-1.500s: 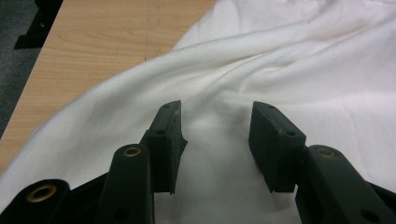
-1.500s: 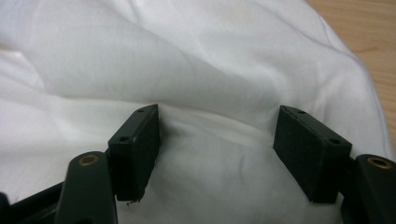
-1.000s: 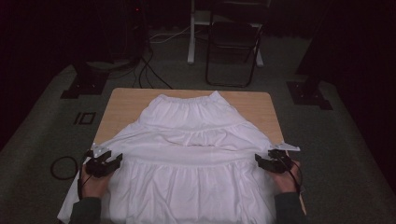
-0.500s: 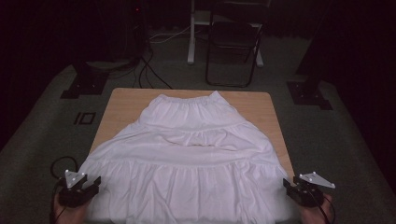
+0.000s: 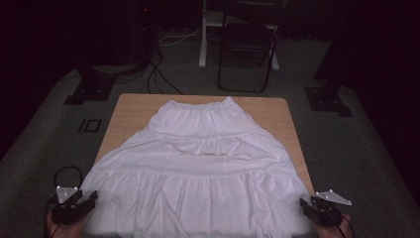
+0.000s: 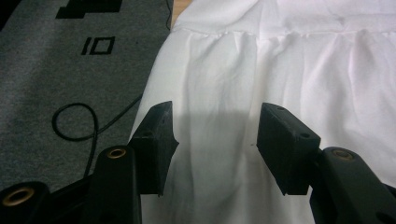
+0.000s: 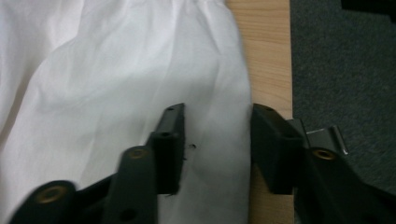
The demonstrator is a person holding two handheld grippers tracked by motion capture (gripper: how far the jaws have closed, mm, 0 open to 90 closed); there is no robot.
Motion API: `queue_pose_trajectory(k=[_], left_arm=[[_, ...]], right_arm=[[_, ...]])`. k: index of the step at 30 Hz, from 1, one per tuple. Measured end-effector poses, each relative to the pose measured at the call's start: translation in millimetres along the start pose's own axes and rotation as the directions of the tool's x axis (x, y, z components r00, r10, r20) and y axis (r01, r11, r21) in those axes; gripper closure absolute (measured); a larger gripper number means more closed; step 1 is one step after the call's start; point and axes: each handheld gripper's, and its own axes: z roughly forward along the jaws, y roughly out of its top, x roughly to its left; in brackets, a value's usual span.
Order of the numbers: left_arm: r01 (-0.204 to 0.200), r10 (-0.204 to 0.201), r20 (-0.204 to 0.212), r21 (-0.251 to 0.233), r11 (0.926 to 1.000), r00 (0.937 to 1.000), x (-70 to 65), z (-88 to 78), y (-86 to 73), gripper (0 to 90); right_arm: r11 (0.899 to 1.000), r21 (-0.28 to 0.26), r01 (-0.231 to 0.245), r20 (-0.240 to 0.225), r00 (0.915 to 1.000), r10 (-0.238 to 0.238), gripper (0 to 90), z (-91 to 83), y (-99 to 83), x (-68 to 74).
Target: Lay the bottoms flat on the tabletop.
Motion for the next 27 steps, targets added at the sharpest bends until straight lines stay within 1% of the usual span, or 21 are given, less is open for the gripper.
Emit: queue_pose_trajectory(k=[1, 3, 4, 5, 6, 8, 9, 10, 11, 12, 13, 15, 17, 19, 21, 22, 23, 24, 25, 26, 27], left_arm=[[-0.001, 0.001, 0.0, 0.007, 1.0, 1.0, 0.2, 1.4, -0.4, 46.3], [0.001, -0.001, 0.005, 0.017, 0.9998, 1.0, -0.6, 4.7, -2.1, 46.4], [-0.009, 0.008, 0.007, 0.028, 0.9996, 0.9999, -1.5, 6.1, -3.0, 47.0], [-0.016, 0.016, 0.01, 0.039, 0.9991, 0.9998, -2.7, 7.9, -4.2, 48.7], [-0.015, 0.015, 0.021, 0.033, 0.9993, 0.9997, -3.7, 7.8, -4.9, 51.1], [-0.035, 0.033, 0.04, 0.042, 0.9985, 0.9987, -5.6, 6.2, -4.0, 61.8], [-0.044, 0.042, 0.046, 0.047, 0.9979, 0.9981, -6.9, 5.6, -3.6, 69.4], [-0.053, 0.05, 0.06, 0.051, 0.9973, 0.9969, -7.8, 5.1, -3.4, 75.1], [-0.061, 0.057, 0.07, 0.057, 0.9965, 0.9959, -8.8, 4.4, -3.3, 81.8], [-0.074, 0.069, 0.072, 0.065, 0.9952, 0.995, -9.5, 3.4, -3.2, 87.0], [-0.081, 0.076, 0.069, 0.069, 0.9943, 0.9947, -10.7, 2.5, -3.5, 88.5], [-0.095, 0.09, 0.065, 0.082, 0.9921, 0.9938, -11.2, 0.0, -4.2, 88.8], [-0.102, 0.098, 0.049, 0.088, 0.9909, 0.994, -10.8, -3.0, -6.2, 88.9], [-0.097, 0.094, 0.031, 0.097, 0.9906, 0.9951, -8.8, -5.8, -7.9, 89.0], [-0.088, 0.086, 0.03, 0.097, 0.9914, 0.9959, -8.3, -6.4, -8.2, 89.0], [-0.094, 0.093, 0.018, 0.102, 0.9903, 0.9955, -10.4, -6.5, -7.3, 88.6], [-0.09, 0.089, 0.009, 0.095, 0.9914, 0.996, -13.9, -6.9, -6.3, 85.2], [-0.094, 0.093, 0.011, 0.082, 0.9922, 0.9956, -18.2, -9.1, -4.7, 76.6], [-0.106, 0.105, 0.032, 0.056, 0.9928, 0.994, -22.9, -12.3, -2.9, 72.4], [-0.106, 0.105, 0.032, 0.056, 0.9928, 0.994, -22.9, -12.3, -2.9, 67.8], [-0.127, 0.126, 0.078, 0.008, 0.9919, 0.9889, -36.9, -18.8, 2.7, 67.8]], right_arm=[[1.0, 0.001, 0.019, 0.006, 0.9998, -0.019, 64.0, -0.2, 0.0, 1.1], [1.0, 0.009, 0.03, 0.015, 0.9994, -0.03, 75.2, -1.5, 0.4, 2.0], [1.0, 0.013, 0.023, 0.009, 0.9997, -0.024, 80.9, -2.3, 0.5, 1.1], [0.999, 0.029, 0.017, -0.004, 0.9999, -0.016, 85.6, -2.0, -0.2, -0.3], [0.999, 0.03, 0.014, -0.003, 0.9999, -0.014, 89.1, -1.8, -1.8, -1.2], [1.0, 0.029, 0.004, -0.002, 1.0, -0.004, 89.9, -4.4, -3.3, -3.6], [1.0, 0.022, 0.0, 0.018, 0.9998, -0.001, 90.0, -7.1, -3.1, -4.6], [1.0, 0.019, 0.006, 0.048, 0.9988, -0.006, 90.0, -10.1, -2.7, -6.4], [1.0, 0.012, 0.0, 0.07, 0.9976, -0.001, 90.0, -13.6, -2.3, -8.8], [1.0, 0.001, -0.009, 0.084, 0.9964, 0.009, 90.0, -17.4, -2.2, -11.9], [1.0, -0.01, -0.015, 0.1, 0.9949, 0.016, 90.0, -21.1, -2.5, -15.6], [0.999, -0.023, -0.032, 0.142, 0.9893, 0.035, 90.0, -27.4, -3.7, -23.6], [0.998, -0.033, -0.048, 0.186, 0.9812, 0.053, 90.0, -31.6, -5.1, -33.3], [0.998, -0.033, -0.061, 0.241, 0.9683, 0.067, 90.0, -34.4, -5.4, -42.0], [0.996, -0.042, -0.073, 0.277, 0.9575, 0.081, 90.0, -36.7, -4.7, -48.1], [0.996, -0.045, -0.082, 0.277, 0.9564, 0.092, 89.8, -37.5, -4.1, -49.3], [0.995, -0.048, -0.086, 0.265, 0.9595, 0.095, 86.3, -38.2, -3.4, -49.2], [0.995, -0.055, -0.087, 0.25, 0.9634, 0.098, 79.0, -38.8, -2.9, -47.2], [0.994, -0.07, -0.081, 0.228, 0.9689, 0.095, 74.5, -40.2, -2.6, -44.0], [0.994, -0.07, -0.081, 0.228, 0.9689, 0.095, 74.5, -40.2, -2.6, -44.0], [0.993, -0.088, -0.072, 0.194, 0.9771, 0.088, 70.0, -41.6, -2.2, -39.8]])
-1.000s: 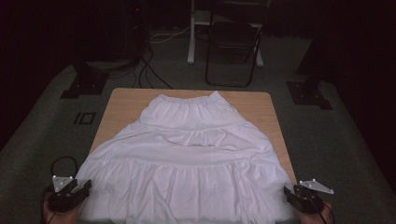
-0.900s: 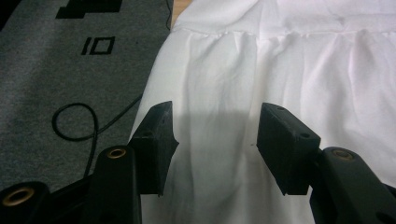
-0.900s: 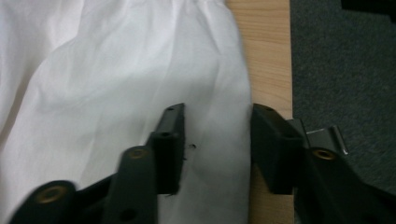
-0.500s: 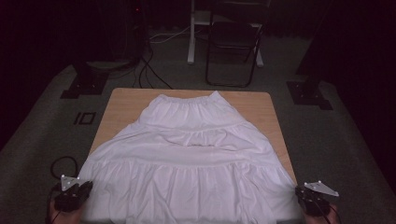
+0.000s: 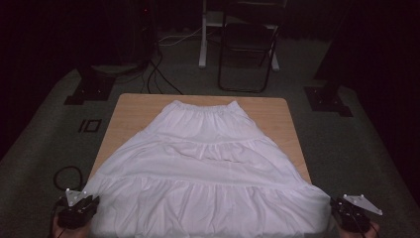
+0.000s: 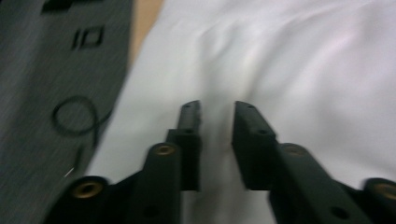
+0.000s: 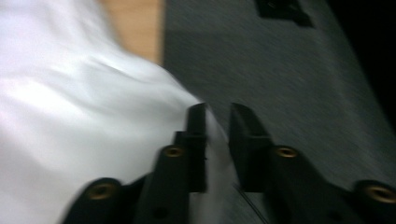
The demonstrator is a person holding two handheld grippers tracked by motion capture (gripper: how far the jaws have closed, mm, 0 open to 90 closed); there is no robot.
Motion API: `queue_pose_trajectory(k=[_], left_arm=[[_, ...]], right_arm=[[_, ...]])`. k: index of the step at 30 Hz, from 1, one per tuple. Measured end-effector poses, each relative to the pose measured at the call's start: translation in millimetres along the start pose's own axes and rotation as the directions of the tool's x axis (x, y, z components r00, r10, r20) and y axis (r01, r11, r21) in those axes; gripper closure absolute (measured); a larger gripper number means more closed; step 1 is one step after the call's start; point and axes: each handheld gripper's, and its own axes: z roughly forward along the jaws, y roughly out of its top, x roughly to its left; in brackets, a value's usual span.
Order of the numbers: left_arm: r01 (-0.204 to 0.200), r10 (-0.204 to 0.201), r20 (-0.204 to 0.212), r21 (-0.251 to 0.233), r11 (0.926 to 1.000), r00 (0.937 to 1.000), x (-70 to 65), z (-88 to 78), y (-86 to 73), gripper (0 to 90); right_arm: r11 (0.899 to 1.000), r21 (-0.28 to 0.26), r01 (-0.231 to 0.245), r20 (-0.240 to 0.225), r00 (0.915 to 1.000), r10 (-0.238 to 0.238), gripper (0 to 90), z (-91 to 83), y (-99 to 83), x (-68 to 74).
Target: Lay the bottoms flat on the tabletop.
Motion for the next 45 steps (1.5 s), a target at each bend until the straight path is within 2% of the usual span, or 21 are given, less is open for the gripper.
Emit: queue_pose_trajectory(k=[1, 4, 7, 10, 13, 15, 17, 20, 22, 24, 29, 30, 34, 36, 37, 38, 39, 40, 41, 42, 45], left_arm=[[-0.011, 0.011, 0.019, -0.012, 0.9999, 0.9997, -6.8, -1.3, 3.3, 62.7], [-0.037, 0.04, 0.093, -0.033, 0.9988, 0.9949, -28.1, -0.7, 11.3, 58.1], [-0.054, 0.06, 0.175, -0.036, 0.9979, 0.9827, -51.1, 5.2, 14.9, 54.5], [-0.093, 0.1, 0.251, -0.038, 0.9949, 0.9627, -76.9, 11.7, 14.7, 52.2], [-0.158, 0.16, 0.319, -0.033, 0.9869, 0.9341, -101.0, 17.3, 13.4, 50.0], [-0.202, 0.197, 0.324, -0.019, 0.9792, 0.9252, -111.9, 20.4, 12.6, 49.4], [-0.227, 0.21, 0.318, 0.017, 0.9737, 0.9246, -116.4, 25.4, 10.7, 53.3], [-0.245, 0.218, 0.328, 0.042, 0.9687, 0.919, -117.1, 25.8, 9.3, 75.1], [-0.244, 0.214, 0.349, 0.044, 0.9687, 0.9124, -116.1, 23.6, 7.1, 86.1], [-0.258, 0.225, 0.356, 0.047, 0.965, 0.9069, -115.9, 19.8, 4.2, 88.4], [-0.293, 0.248, 0.371, 0.069, 0.9537, 0.8951, -113.3, 7.3, -4.1, 89.1], [-0.305, 0.255, 0.373, 0.08, 0.949, 0.8922, -111.7, 1.9, -7.7, 89.2], [-0.336, 0.272, 0.385, 0.107, 0.9359, 0.8819, -107.2, -9.1, -14.5, 88.6], [-0.325, 0.27, 0.384, 0.085, 0.9419, 0.8828, -103.8, -11.2, -13.9, 79.3], [-0.281, 0.25, 0.357, 0.037, 0.9591, 0.9002, -96.3, -13.4, -9.3, 72.3], [-0.26, 0.24, 0.335, 0.016, 0.9656, 0.9111, -92.3, -14.7, -6.0, 69.6], [-0.26, 0.24, 0.335, 0.016, 0.9656, 0.9111, -92.3, -14.7, -6.0, 66.2], [-0.251, 0.24, 0.309, -0.003, 0.968, 0.9202, -87.5, -15.8, -2.6, 66.2], [-0.217, 0.217, 0.232, -0.026, 0.9757, 0.9481, -77.7, -13.7, 3.5, 59.4], [-0.197, 0.199, 0.195, -0.029, 0.9799, 0.9603, -70.2, -9.3, 6.6, 57.7], [-0.156, 0.156, 0.152, -0.011, 0.9876, 0.976, -56.3, 5.3, 10.8, 51.3]], right_arm=[[0.999, -0.034, 0.015, -0.057, 0.9982, -0.017, 63.4, -4.4, 0.7, 12.8], [0.996, -0.064, 0.054, -0.133, 0.9892, -0.062, 59.6, -7.6, 1.7, 36.4], [0.992, -0.078, 0.102, -0.188, 0.9754, -0.115, 57.5, -6.1, 2.5, 57.8], [0.989, -0.063, 0.131, -0.235, 0.9615, -0.142, 55.0, -1.3, 0.7, 71.0], [0.988, -0.03, 0.154, -0.269, 0.9505, -0.156, 52.7, 4.8, -4.3, 75.7], [0.987, -0.002, 0.16, -0.285, 0.946, -0.154, 51.5, 8.9, -7.8, 76.4], [0.985, 0.025, 0.168, -0.3, 0.9416, -0.154, 51.5, 12.9, -11.3, 77.2], [0.98, 0.061, 0.192, -0.313, 0.9355, -0.164, 58.3, 19.1, -15.2, 78.5], [0.978, 0.07, 0.196, -0.311, 0.936, -0.166, 75.8, 18.3, -14.1, 77.7], [0.974, 0.085, 0.211, -0.284, 0.9418, -0.179, 89.0, 17.2, -13.0, 77.8], [0.965, 0.116, 0.235, -0.196, 0.958, -0.209, 89.7, 13.4, -12.9, 74.9], [0.975, 0.112, 0.193, -0.168, 0.9705, -0.172, 89.7, 8.2, -13.4, 66.1], [0.982, 0.108, 0.153, -0.161, 0.9777, -0.134, 89.5, 0.0, -13.7, 55.4], [0.982, 0.112, 0.153, -0.173, 0.976, -0.132, 88.9, -0.3, -13.9, 54.5], [0.985, 0.077, 0.153, -0.205, 0.9694, -0.135, 76.5, -1.7, -14.5, 53.2], [0.987, 0.057, 0.15, -0.21, 0.9684, -0.135, 71.8, -2.3, -14.3, 52.5], [0.99, 0.035, 0.136, -0.215, 0.9684, -0.125, 66.6, -3.0, -13.5, 51.3], [0.99, 0.035, 0.136, -0.215, 0.9684, -0.125, 66.6, -3.0, -13.5, 51.3], [0.994, -0.01, 0.111, -0.214, 0.9707, -0.11, 59.9, -3.9, -10.7, 48.7], [0.995, -0.026, 0.101, -0.21, 0.9722, -0.104, 57.4, -3.2, -9.2, 47.2], [0.997, -0.031, 0.073, -0.168, 0.9827, -0.077, 51.9, 5.3, -5.2, 42.7]])
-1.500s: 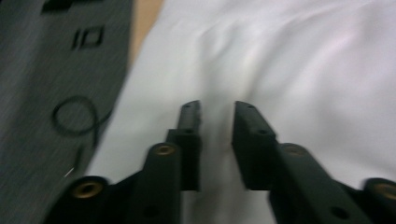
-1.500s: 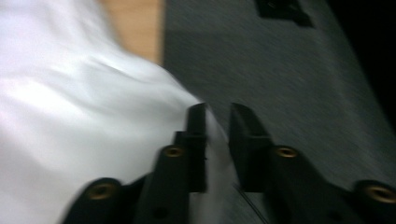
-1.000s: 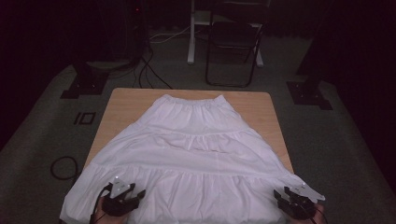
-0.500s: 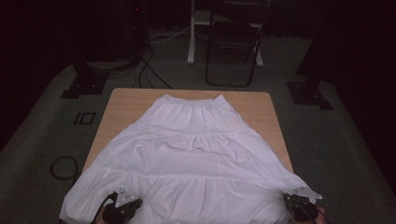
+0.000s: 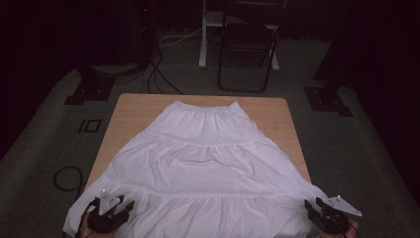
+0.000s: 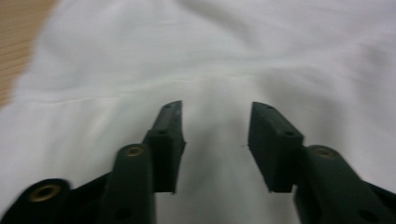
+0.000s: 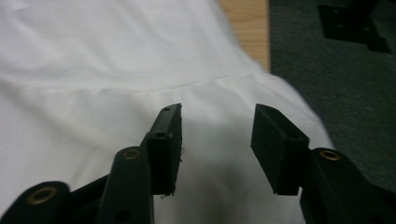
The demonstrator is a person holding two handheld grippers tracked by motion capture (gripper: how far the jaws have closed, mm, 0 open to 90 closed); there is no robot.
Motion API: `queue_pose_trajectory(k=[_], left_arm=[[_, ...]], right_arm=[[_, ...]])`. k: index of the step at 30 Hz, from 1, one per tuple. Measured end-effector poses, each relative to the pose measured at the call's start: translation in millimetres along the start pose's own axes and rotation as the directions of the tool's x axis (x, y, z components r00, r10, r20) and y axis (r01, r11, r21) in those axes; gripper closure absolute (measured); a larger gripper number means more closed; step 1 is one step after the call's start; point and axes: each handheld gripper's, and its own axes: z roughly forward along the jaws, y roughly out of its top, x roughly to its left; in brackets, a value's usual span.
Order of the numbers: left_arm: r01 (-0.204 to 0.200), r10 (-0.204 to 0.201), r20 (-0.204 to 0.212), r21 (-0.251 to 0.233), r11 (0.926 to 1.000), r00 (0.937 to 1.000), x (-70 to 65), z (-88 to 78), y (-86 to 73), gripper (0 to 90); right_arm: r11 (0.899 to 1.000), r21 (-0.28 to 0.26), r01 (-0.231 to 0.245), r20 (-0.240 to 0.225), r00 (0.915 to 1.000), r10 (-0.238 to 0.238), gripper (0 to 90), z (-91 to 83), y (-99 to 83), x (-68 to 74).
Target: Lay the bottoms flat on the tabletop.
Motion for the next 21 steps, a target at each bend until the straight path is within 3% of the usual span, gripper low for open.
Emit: queue_pose_trajectory(k=[2, 3, 5, 8, 9, 10, 11, 20, 21], left_arm=[[0.0, 0.0, 0.0, 0.0, 1.0, 1.0, 0.0, 0.0, 0.0, 50.9], [0.011, -0.011, 0.005, 0.037, 0.9993, 0.9999, 3.8, 13.3, -3.9, 48.7], [0.017, -0.016, -0.017, 0.073, 0.9972, 0.9997, 3.5, 18.9, -8.4, 49.0], [0.029, -0.028, -0.009, 0.071, 0.9971, 0.9996, 5.2, 18.2, -9.4, 54.3], [0.053, -0.055, 0.02, 0.075, 0.9958, 0.9983, 11.6, 13.0, -13.5, 74.3], [0.052, -0.054, 0.025, 0.078, 0.9956, 0.9982, 12.2, 11.2, -15.1, 86.2], [0.047, -0.05, 0.025, 0.08, 0.9956, 0.9984, 12.3, 9.6, -16.5, 88.2], [0.065, -0.066, 0.007, 0.086, 0.9941, 0.9978, 16.7, -3.9, -29.4, 89.3], [0.1, -0.099, -0.013, 0.082, 0.9916, 0.995, 23.2, -10.0, -36.5, 89.3]], right_arm=[[1.0, 0.0, -0.012, 0.012, 0.9999, 0.012, 51.9, 3.3, 0.5, -2.5], [1.0, -0.002, -0.031, 0.029, 0.9991, 0.032, 49.8, 9.2, 0.3, -7.2], [0.999, 0.007, -0.042, 0.038, 0.9984, 0.041, 49.5, 13.3, -1.0, -10.1], [0.999, 0.017, -0.046, 0.041, 0.9981, 0.045, 49.2, 16.5, -3.1, -11.8], [0.998, 0.028, -0.049, 0.039, 0.9981, 0.048, 48.6, 19.6, -5.8, -13.0], [0.998, 0.034, -0.05, 0.037, 0.9981, 0.049, 48.6, 20.6, -6.8, -13.1], [0.998, 0.038, -0.047, 0.036, 0.9983, 0.045, 48.5, 21.6, -7.6, -13.3], [0.998, 0.045, -0.042, 0.027, 0.9988, 0.041, 47.9, 24.2, -11.3, -13.6], [0.998, 0.046, -0.046, 0.026, 0.9987, 0.045, 47.9, 23.9, -11.8, -13.8]])
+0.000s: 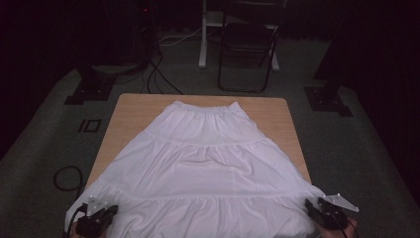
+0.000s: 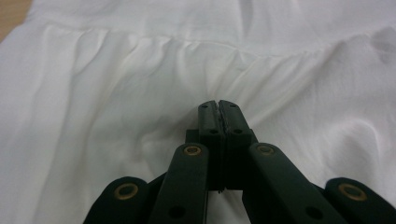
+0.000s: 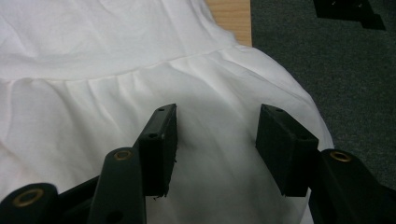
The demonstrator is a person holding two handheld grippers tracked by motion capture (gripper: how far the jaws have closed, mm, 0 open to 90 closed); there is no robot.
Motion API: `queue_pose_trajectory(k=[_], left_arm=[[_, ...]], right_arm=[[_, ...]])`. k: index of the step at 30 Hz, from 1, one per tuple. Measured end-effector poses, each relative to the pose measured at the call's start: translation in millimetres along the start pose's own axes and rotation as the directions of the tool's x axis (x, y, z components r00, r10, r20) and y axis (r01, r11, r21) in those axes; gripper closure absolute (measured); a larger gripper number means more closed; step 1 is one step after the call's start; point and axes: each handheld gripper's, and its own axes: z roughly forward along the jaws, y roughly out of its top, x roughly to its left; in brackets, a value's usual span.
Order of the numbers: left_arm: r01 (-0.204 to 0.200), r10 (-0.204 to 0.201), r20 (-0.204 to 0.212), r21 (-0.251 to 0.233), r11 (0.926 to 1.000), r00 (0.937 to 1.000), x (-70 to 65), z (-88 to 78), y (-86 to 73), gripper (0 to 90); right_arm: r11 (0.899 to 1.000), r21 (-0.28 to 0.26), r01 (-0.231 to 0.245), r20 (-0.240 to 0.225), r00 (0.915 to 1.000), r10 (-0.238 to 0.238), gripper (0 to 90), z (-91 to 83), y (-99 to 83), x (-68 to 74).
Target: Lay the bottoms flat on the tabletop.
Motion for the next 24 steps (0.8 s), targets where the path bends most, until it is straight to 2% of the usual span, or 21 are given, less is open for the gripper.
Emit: queue_pose_trajectory(k=[2, 5, 6, 8, 9, 11, 13, 16, 19, 24], left_arm=[[0.025, -0.025, -0.014, -0.002, 0.9997, 0.9996, 4.2, -2.3, -2.8, 89.3], [0.03, -0.03, -0.022, -0.005, 0.9995, 0.9993, 4.9, -2.6, -3.4, 89.2], [0.027, -0.027, -0.076, -0.006, 0.9996, 0.9967, 5.2, -1.9, -2.8, 88.4], [0.032, -0.033, -0.099, -0.014, 0.9994, 0.9946, 5.5, -0.2, -1.3, 86.7], [0.026, -0.028, -0.109, -0.022, 0.9994, 0.9936, 5.1, 0.2, -1.0, 82.0], [0.011, -0.02, -0.108, -0.082, 0.9965, 0.994, 5.0, -2.9, -0.4, 71.2], [0.025, -0.041, -0.11, -0.143, 0.9894, 0.993, 6.9, -7.8, 0.1, 65.0], [0.055, -0.076, -0.109, -0.184, 0.9813, 0.9911, 11.1, -11.3, -1.2, 60.8], [0.074, -0.093, -0.095, -0.19, 0.9791, 0.9911, 13.5, -11.8, -2.7, 59.5], [0.051, -0.068, -0.096, -0.169, 0.9843, 0.993, 9.6, -9.0, -1.9, 58.4]], right_arm=[[1.0, 0.004, -0.001, 0.0, 1.0, 0.001, 47.8, -0.4, -0.4, 0.0], [1.0, 0.008, -0.003, -0.003, 1.0, 0.003, 47.8, -0.7, -1.5, 0.2], [1.0, 0.01, -0.005, -0.006, 1.0, 0.005, 47.5, -1.3, -3.6, -0.2], [1.0, 0.008, -0.012, -0.006, 0.9999, 0.012, 47.5, -2.6, -5.0, -0.4], [1.0, 0.003, -0.014, -0.002, 0.9999, 0.014, 47.6, -3.2, -5.7, -0.6], [1.0, -0.01, -0.014, 0.004, 0.9999, 0.014, 47.6, -5.2, -6.8, -0.7], [1.0, -0.028, -0.013, 0.009, 0.9999, 0.013, 47.6, -7.5, -7.8, -0.7], [0.999, -0.049, -0.013, 0.012, 0.9998, 0.014, 47.6, -9.9, -8.6, -0.2], [0.998, -0.065, -0.009, 0.013, 0.9999, 0.01, 47.6, -10.5, -9.3, 0.0], [0.998, -0.065, -0.001, 0.012, 0.9999, 0.002, 47.5, -10.1, -9.6, 0.4]])
